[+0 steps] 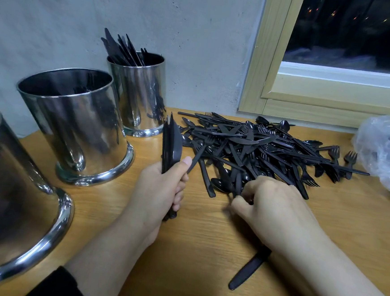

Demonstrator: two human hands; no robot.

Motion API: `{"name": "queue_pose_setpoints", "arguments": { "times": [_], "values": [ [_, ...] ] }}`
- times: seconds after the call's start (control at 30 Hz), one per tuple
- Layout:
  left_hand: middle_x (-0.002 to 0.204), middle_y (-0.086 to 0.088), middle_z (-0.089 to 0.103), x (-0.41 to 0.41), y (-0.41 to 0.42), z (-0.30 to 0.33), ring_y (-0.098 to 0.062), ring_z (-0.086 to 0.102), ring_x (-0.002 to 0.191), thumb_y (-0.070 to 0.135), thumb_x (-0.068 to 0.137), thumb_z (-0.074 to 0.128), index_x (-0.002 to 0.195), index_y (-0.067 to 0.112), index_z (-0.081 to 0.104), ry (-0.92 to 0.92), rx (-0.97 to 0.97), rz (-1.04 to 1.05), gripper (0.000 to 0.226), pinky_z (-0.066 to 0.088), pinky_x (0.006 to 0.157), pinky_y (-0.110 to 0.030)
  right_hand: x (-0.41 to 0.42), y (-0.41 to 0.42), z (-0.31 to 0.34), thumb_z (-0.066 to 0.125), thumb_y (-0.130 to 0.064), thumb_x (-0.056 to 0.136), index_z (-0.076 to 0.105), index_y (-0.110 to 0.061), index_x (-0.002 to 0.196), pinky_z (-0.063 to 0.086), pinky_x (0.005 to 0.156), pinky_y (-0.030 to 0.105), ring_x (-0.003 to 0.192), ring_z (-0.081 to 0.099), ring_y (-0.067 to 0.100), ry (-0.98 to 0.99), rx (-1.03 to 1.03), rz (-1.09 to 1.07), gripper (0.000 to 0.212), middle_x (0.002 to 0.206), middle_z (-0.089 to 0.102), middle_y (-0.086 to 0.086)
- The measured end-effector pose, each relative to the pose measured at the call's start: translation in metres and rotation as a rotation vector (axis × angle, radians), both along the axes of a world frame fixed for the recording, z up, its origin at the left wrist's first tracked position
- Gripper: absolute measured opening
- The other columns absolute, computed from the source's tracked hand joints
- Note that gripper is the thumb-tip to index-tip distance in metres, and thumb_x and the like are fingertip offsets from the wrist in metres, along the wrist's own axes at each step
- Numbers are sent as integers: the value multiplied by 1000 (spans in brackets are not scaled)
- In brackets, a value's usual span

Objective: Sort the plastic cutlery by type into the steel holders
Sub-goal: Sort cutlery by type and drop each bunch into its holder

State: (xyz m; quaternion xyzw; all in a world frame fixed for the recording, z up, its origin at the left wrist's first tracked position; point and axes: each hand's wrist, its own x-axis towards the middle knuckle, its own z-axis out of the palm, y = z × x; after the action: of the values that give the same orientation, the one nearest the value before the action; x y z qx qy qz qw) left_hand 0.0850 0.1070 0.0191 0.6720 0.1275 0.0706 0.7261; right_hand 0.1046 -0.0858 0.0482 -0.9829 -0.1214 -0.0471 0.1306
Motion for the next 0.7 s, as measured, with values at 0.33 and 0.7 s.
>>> {"name": "queue_pose_setpoints", "arguments": {
  "times": [0.33,0.7],
  "values": [
    [58,1,40,-7,-15,-1,-12,40,51,38,101,60,92,9,73,-42,-123,-40,34,37,51,-27,-14,3,10,52,-50,86,57,-27,70,41,47,21,47,53,7,-15,309,61,29,52,60,-7],
    [61,1,46,-11,-34,-3,-12,43,55,34,97,66,100,1,71,-36,-148,-7,34,38,52,-24,-16,19,-10,56,-48,93,71,-29,87,46,54,25,61,60,7,-273,305,328,25,68,65,-14]
  ]
}}
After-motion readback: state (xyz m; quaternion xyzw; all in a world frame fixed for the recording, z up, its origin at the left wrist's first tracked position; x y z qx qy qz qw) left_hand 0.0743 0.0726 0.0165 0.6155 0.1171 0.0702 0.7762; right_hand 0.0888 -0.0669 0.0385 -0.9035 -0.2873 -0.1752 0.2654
